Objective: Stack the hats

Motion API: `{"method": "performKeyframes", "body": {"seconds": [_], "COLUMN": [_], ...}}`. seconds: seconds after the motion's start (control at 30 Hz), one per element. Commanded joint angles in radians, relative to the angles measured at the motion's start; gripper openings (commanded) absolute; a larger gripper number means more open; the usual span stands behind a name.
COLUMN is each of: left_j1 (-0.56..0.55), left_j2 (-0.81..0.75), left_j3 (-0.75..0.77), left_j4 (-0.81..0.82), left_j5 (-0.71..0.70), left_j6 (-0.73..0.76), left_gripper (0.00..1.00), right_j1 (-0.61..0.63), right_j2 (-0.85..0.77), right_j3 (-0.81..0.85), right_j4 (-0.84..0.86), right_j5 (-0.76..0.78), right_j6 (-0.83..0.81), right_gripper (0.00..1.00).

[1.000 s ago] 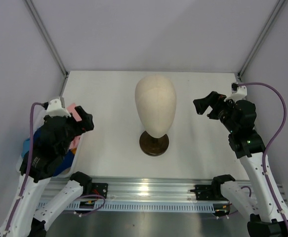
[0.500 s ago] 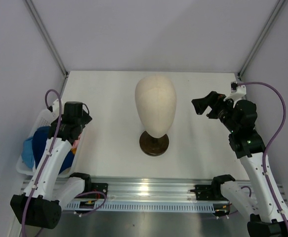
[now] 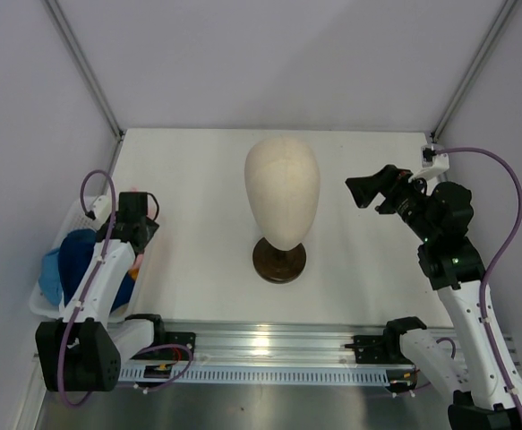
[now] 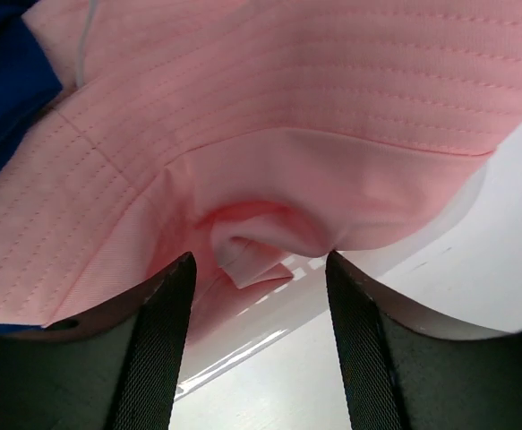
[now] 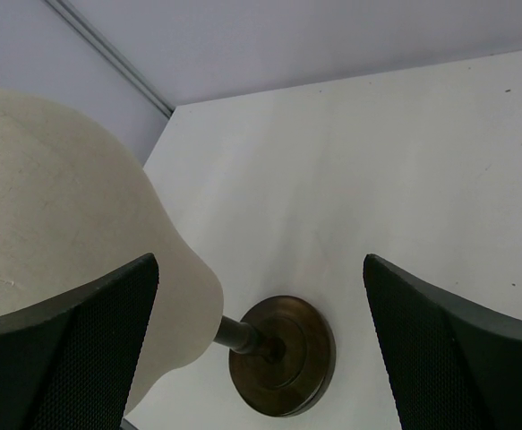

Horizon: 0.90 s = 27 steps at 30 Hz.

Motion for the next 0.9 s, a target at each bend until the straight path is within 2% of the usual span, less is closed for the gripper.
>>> {"method": "performKeyframes", "body": {"seconds": [0.0,0.07,0.17,0.2,0.27,0.3,0.43,0.53,0.6,0.67,0.7,0.77,0.87], "left_j1": [0.007,0.007,0.008,0.007,0.011,0.014,0.034,0.036,0.036,0.034,0.036,0.036,0.036], "left_j2": [-0.010,-0.012,-0.009,-0.004,0.001,-0.001,-0.041,-0.126,-0.246,-0.335,-0.351,-0.351,-0.317], "left_j3": [0.001,-0.002,-0.014,-0.018,-0.019,-0.019,-0.005,0.037,0.067,0.103,0.192,0.269,0.519], "left_j4": [0.074,0.103,0.137,0.145,0.145,0.140,0.125,0.162,0.256,0.278,0.269,0.231,0.160], "left_j5": [0.034,0.053,0.070,0.071,0.070,0.070,0.096,0.186,0.322,0.384,0.437,0.493,0.675], "left_j6": [0.004,0.025,0.038,0.038,0.033,0.026,0.029,0.088,0.179,0.237,0.259,0.329,0.374], "left_gripper": [0.63,0.59,0.46,0.34,0.22,0.02,0.01,0.01,0.01,0.01,0.01,0.01,0.01], "right_j1": [0.002,0.002,0.002,0.001,0.001,0.002,0.002,0.001,-0.001,-0.001,-0.001,-0.001,0.001], "right_j2": [-0.031,-0.035,-0.043,-0.045,-0.049,-0.051,-0.065,-0.091,-0.106,-0.105,-0.100,-0.098,-0.101], "right_j3": [0.033,0.033,0.035,0.036,0.039,0.041,0.064,0.078,0.088,0.110,0.136,0.150,0.147], "right_j4": [0.030,0.027,0.025,0.024,0.019,0.014,-0.045,-0.068,-0.068,-0.088,-0.099,-0.110,-0.072], "right_j5": [0.007,0.019,0.033,0.034,0.039,0.041,0.076,0.136,0.160,0.163,0.165,0.157,0.137], "right_j6": [0.009,0.006,0.006,0.006,0.005,0.000,-0.038,-0.053,-0.058,-0.066,-0.066,-0.057,-0.037], "right_gripper": [0.99,0.99,1.00,0.99,0.99,0.99,0.99,1.00,0.99,0.99,0.99,0.99,0.99]}}
